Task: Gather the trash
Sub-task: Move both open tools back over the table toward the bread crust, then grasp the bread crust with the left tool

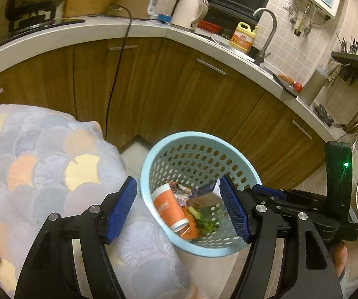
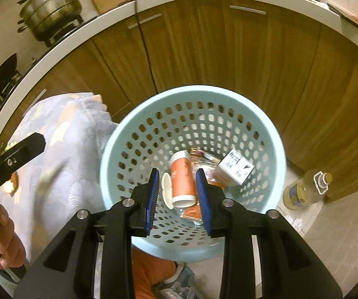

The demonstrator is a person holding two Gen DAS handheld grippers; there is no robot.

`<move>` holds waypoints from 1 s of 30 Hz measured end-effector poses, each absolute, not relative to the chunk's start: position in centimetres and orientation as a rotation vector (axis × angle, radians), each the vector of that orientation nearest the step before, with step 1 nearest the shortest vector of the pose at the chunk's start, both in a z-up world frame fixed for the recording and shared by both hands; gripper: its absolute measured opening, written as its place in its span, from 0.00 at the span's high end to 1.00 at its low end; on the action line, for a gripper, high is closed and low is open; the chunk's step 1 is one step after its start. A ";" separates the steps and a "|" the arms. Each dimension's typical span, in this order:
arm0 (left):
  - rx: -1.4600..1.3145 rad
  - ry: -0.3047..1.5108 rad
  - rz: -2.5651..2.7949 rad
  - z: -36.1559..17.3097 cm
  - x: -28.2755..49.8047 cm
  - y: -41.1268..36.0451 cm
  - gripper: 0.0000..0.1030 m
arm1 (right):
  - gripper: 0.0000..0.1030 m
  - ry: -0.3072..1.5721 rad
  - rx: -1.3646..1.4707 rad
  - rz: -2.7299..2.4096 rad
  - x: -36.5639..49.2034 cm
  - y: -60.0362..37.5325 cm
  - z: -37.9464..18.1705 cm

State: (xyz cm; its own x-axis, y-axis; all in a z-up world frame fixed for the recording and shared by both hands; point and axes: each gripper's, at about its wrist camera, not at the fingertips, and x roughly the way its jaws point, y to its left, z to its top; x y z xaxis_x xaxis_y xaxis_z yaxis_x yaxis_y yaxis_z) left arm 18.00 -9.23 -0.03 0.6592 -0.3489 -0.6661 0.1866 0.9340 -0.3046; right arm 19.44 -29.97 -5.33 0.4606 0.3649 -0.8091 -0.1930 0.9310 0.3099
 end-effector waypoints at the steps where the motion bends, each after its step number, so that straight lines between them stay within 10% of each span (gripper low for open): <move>1: -0.222 0.787 -0.295 0.2 17.6 -8.9 0.35 | 0.66 1.031 0.179 0.355 19.3 -29.6 -5.0; 4: -0.232 0.760 -0.276 0.9 16.3 -7.8 0.35 | 0.52 0.992 0.156 0.403 18.5 -27.7 -3.9; 30: -0.372 0.660 0.245 2.5 2.3 13.2 0.27 | 0.52 0.879 -0.085 0.742 12.4 -5.6 -2.7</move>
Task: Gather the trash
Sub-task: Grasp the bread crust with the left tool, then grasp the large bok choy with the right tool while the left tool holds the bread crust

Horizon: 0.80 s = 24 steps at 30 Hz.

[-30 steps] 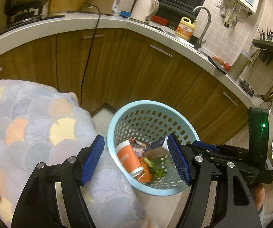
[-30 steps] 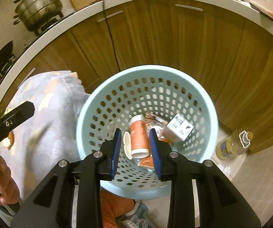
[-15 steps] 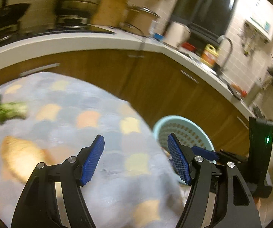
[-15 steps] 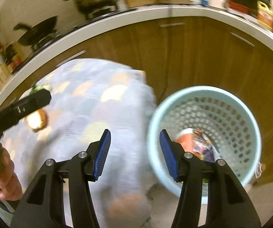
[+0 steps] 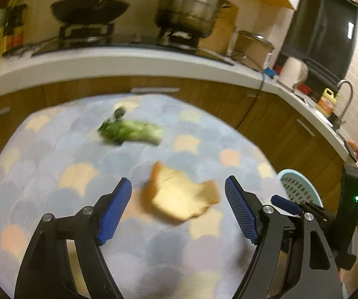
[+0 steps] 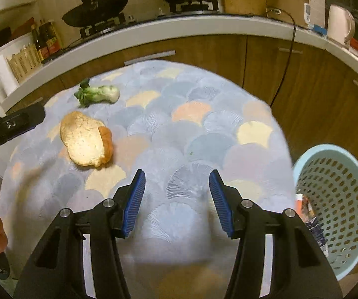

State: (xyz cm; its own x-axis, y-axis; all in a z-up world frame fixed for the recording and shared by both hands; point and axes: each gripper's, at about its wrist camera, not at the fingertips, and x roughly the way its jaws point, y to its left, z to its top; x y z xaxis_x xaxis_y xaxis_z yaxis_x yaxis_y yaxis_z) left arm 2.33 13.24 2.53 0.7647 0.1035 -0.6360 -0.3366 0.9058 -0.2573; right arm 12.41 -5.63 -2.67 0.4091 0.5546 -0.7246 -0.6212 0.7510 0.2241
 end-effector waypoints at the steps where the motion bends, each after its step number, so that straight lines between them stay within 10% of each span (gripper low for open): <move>1: -0.383 0.676 0.245 2.0 2.3 13.7 0.27 | 0.52 0.888 -0.084 0.736 12.5 -5.5 -3.0; 9: -0.468 0.759 0.185 -1.2 4.8 15.4 0.30 | 0.52 0.894 -0.105 0.712 12.8 -5.2 -3.4; 17: -0.494 0.791 0.194 -3.4 6.4 16.2 0.94 | 0.52 0.847 -0.190 0.719 12.7 -3.2 -2.1; 24: -0.530 0.698 0.273 -1.5 3.5 19.0 0.97 | 0.52 0.797 -0.224 0.777 14.6 1.2 0.4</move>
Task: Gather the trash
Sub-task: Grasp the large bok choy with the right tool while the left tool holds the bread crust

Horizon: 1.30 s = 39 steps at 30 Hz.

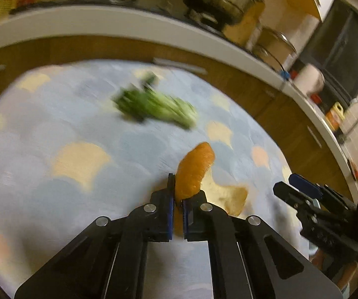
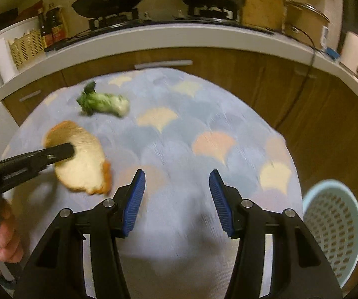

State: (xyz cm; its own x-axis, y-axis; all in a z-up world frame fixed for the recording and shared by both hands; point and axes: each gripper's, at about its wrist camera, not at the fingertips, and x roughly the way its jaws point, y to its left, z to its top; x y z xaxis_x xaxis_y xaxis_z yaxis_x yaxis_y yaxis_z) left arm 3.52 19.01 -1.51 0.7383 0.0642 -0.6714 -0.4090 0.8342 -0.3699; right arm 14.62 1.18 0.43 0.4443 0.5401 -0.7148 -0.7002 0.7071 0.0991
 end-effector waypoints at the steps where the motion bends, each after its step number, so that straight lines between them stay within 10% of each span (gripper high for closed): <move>1: -0.532 0.689 0.296 -1.2 3.0 19.7 0.97 | 0.52 0.791 -0.230 0.790 14.9 2.1 0.6; 27: -0.451 0.654 0.404 -2.1 0.3 23.0 0.96 | 0.22 0.735 -0.517 1.042 19.0 19.6 -1.7; 34: -0.439 0.652 0.401 -2.0 0.4 22.8 0.96 | 0.65 0.630 -0.566 1.015 15.9 18.8 -1.3; 39: -0.427 0.636 0.398 -1.9 0.2 22.6 0.96 | 0.71 0.649 -0.438 0.975 14.3 15.2 -0.2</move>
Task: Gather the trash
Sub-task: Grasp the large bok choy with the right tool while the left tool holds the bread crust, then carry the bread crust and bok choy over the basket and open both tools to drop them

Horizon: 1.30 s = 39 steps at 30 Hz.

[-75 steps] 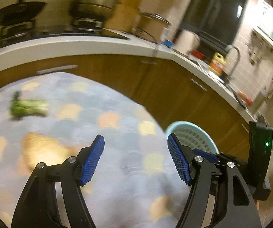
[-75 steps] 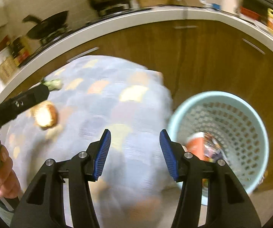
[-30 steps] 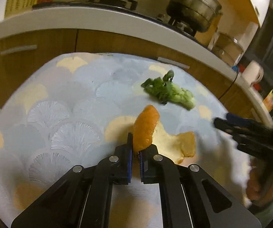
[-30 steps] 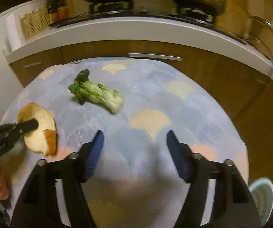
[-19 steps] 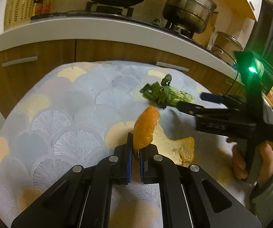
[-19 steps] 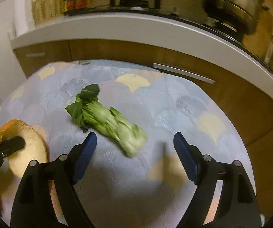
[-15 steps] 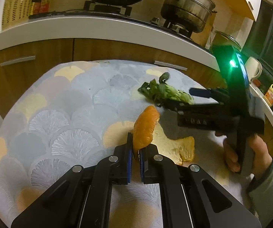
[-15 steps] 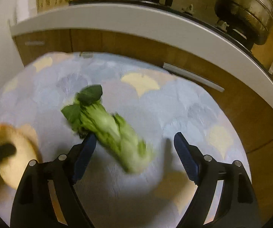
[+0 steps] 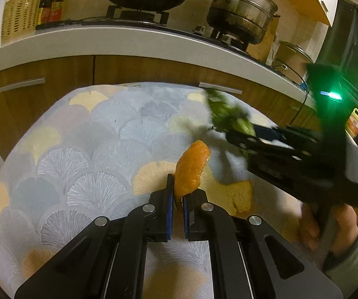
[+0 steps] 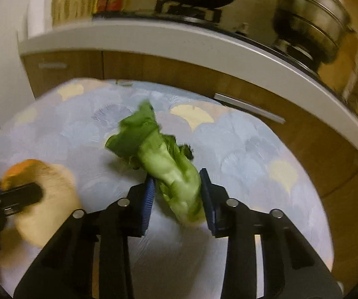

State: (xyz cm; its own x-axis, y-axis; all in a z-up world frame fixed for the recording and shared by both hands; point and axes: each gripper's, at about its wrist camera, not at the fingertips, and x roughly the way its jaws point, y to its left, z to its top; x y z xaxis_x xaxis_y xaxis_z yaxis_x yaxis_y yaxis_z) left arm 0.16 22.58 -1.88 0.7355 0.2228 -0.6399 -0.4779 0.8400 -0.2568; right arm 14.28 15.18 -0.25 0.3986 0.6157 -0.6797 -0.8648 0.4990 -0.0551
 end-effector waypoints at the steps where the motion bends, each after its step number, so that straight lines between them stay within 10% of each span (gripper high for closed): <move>1: -0.421 0.633 0.399 -1.9 0.1 22.5 0.96 | 0.74 0.654 -0.422 0.960 13.8 14.0 -0.2; 39: -0.139 0.542 -0.174 7.8 8.1 -5.7 0.97 | 0.76 0.689 0.140 0.406 13.3 -28.8 2.9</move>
State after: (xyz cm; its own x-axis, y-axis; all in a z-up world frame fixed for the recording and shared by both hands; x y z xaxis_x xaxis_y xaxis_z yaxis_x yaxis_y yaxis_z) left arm 8.15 -5.74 7.85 0.8427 -0.2007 -0.4995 0.1275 0.9759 -0.1770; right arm 13.26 -28.84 2.88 0.6973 0.4084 -0.5890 -0.3170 0.9128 0.2577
